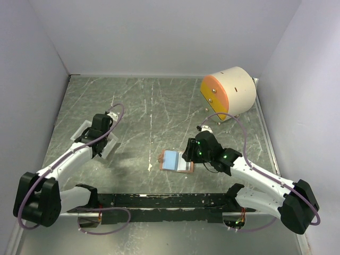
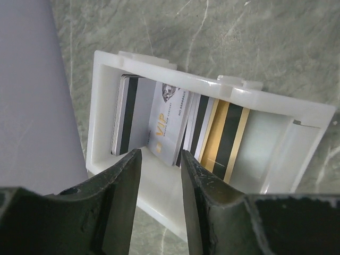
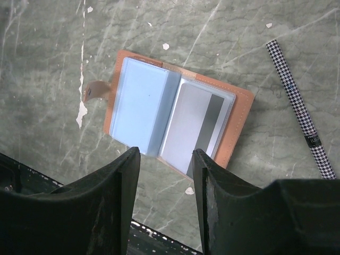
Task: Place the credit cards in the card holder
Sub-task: Pick up the credit card from the storage box.
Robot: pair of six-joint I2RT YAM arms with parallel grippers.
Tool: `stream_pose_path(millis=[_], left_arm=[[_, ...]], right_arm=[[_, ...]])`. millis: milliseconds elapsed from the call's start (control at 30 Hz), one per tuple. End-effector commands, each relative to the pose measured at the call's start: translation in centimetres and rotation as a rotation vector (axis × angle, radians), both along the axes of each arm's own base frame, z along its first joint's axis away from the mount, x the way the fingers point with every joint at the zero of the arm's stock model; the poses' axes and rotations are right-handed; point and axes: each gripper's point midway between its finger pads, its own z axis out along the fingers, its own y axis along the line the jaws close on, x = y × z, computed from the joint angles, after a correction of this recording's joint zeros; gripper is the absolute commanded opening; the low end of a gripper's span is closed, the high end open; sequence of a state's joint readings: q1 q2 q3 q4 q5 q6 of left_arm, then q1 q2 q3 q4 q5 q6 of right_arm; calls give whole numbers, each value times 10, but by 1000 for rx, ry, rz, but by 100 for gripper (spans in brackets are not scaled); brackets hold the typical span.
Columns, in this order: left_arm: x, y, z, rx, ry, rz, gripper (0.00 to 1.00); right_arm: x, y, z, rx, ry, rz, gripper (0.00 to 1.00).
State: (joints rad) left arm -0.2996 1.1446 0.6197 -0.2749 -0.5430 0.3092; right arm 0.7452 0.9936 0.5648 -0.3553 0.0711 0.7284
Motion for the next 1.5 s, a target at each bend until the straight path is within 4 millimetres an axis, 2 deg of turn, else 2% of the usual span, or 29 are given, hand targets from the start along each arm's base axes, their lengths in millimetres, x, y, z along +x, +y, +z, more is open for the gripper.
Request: stream_pose_path(millis=[0, 100, 300, 667, 1067, 1467], left_arm=[[22, -2, -4, -15, -12, -84, 46], [25, -2, -15, -20, 28, -100, 43], [25, -20, -31, -84, 79, -190, 43], [23, -20, -55, -60, 178, -212, 44], [29, -2, -46, 40, 129, -156, 42], [30, 8, -49, 99, 157, -126, 38]], right_arm=[[6, 7, 12, 32, -40, 18, 45], [6, 7, 13, 36, -42, 23, 45], [5, 6, 11, 31, -44, 23, 45], [5, 5, 17, 38, -57, 19, 45], [1, 0, 19, 56, -65, 3, 45], [1, -3, 19, 45, -71, -2, 45]])
